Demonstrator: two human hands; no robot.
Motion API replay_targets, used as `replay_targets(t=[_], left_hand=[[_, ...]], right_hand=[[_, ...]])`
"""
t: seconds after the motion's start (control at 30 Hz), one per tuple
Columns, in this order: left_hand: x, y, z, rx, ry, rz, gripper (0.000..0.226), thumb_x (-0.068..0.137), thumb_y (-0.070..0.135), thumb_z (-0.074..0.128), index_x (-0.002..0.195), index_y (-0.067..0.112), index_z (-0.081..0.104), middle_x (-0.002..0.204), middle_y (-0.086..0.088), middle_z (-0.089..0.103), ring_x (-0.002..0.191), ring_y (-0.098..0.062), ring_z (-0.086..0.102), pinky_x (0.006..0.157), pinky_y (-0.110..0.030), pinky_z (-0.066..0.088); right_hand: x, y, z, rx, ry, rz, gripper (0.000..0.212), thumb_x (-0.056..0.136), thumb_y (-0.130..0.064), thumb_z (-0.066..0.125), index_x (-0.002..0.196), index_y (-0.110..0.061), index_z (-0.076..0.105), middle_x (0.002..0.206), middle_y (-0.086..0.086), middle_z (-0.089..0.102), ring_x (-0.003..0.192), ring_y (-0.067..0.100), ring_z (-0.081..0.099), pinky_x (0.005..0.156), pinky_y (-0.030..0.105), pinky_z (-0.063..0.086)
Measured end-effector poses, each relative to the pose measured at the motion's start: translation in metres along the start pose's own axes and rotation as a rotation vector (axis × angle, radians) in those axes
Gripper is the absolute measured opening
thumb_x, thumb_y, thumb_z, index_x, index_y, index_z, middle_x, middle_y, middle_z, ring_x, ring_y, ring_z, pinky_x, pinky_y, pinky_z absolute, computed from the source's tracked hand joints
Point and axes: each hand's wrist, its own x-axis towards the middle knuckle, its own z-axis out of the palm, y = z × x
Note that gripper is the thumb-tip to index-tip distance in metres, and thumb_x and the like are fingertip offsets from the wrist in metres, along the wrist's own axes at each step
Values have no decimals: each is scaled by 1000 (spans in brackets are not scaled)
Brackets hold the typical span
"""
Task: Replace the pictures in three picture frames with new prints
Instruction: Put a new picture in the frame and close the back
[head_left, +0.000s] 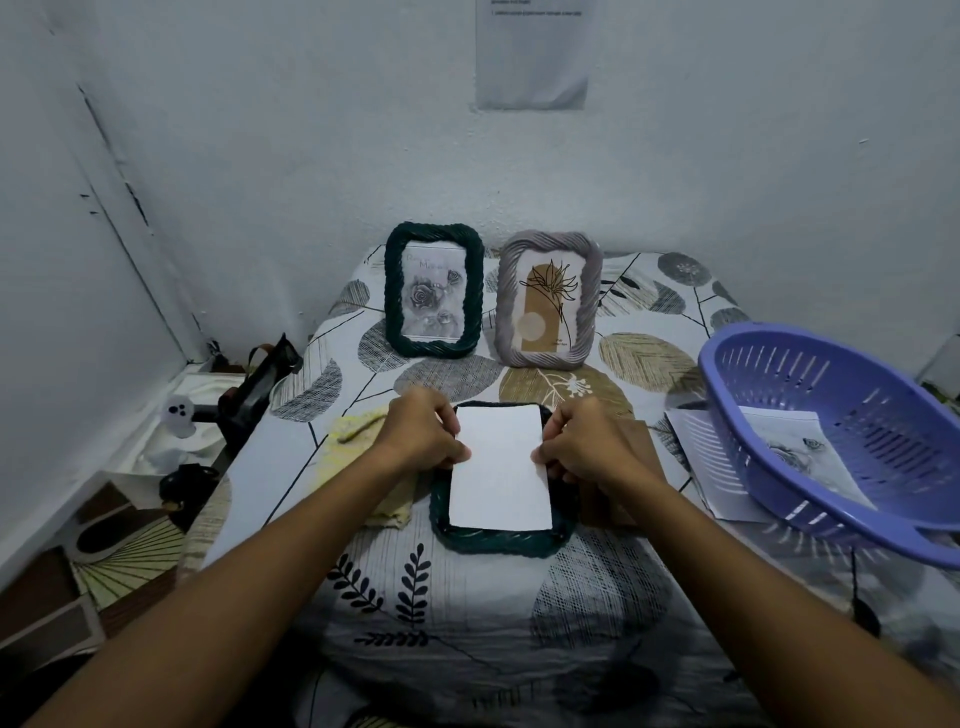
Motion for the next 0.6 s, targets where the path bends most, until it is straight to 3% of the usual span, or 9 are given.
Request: replay_targets(t=[0.17, 0.43, 0.5, 0.6], left_hand=[[1, -2, 3, 159, 25, 111, 22, 59, 5, 86, 69, 8, 67, 67, -9, 68, 54, -15, 63, 59, -31, 59], [5, -5, 5, 380, 1, 305, 25, 63, 19, 86, 83, 11, 73, 79, -3, 69, 77, -18, 65, 69, -30, 54], [4, -7, 3, 465, -42, 411, 29, 67, 29, 83, 92, 17, 74, 89, 1, 67, 87, -17, 62, 72, -30, 51], [2, -12, -3, 538, -176, 568, 46, 72, 45, 77, 110, 21, 70, 119, 3, 63, 115, -16, 51, 93, -33, 44]], right_hand=[[0, 0, 2, -65, 8, -29, 20, 75, 5, 74, 72, -7, 59, 62, 13, 66, 54, 21, 65, 46, 27, 50], [3, -1, 2, -145, 8, -50, 18, 76, 3, 75, 77, -6, 60, 68, 15, 69, 65, 30, 71, 54, 34, 55], [4, 0, 2, -176, 13, -66, 16, 75, 1, 76, 79, -6, 61, 69, 15, 69, 65, 29, 71, 57, 38, 57], [6, 4, 2, -279, 47, -108, 15, 73, -10, 79, 79, -12, 65, 78, 7, 68, 69, 23, 67, 63, 40, 59]])
